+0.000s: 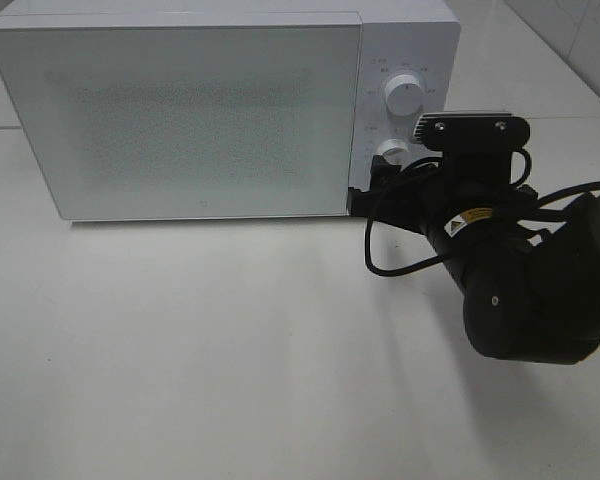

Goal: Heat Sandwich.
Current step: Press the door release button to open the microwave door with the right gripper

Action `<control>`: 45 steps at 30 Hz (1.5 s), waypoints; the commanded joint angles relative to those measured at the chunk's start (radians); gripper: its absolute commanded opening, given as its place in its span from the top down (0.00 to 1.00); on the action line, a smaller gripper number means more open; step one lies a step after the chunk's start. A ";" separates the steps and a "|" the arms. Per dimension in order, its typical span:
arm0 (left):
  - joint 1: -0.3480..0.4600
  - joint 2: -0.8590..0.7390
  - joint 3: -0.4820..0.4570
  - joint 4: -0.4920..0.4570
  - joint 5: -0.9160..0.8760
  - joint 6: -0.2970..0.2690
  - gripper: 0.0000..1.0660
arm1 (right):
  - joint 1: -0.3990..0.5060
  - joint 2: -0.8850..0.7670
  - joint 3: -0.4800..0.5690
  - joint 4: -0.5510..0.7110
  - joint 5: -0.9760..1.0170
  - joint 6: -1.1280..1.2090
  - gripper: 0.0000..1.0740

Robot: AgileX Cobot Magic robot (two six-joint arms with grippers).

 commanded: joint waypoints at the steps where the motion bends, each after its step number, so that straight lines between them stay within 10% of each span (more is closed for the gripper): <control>1: -0.006 -0.021 0.004 0.000 -0.004 -0.004 0.06 | 0.002 0.014 -0.037 -0.001 -0.017 -0.021 0.30; 45: -0.006 -0.021 0.004 0.000 -0.004 -0.004 0.06 | -0.030 0.165 -0.162 0.036 0.091 0.091 0.30</control>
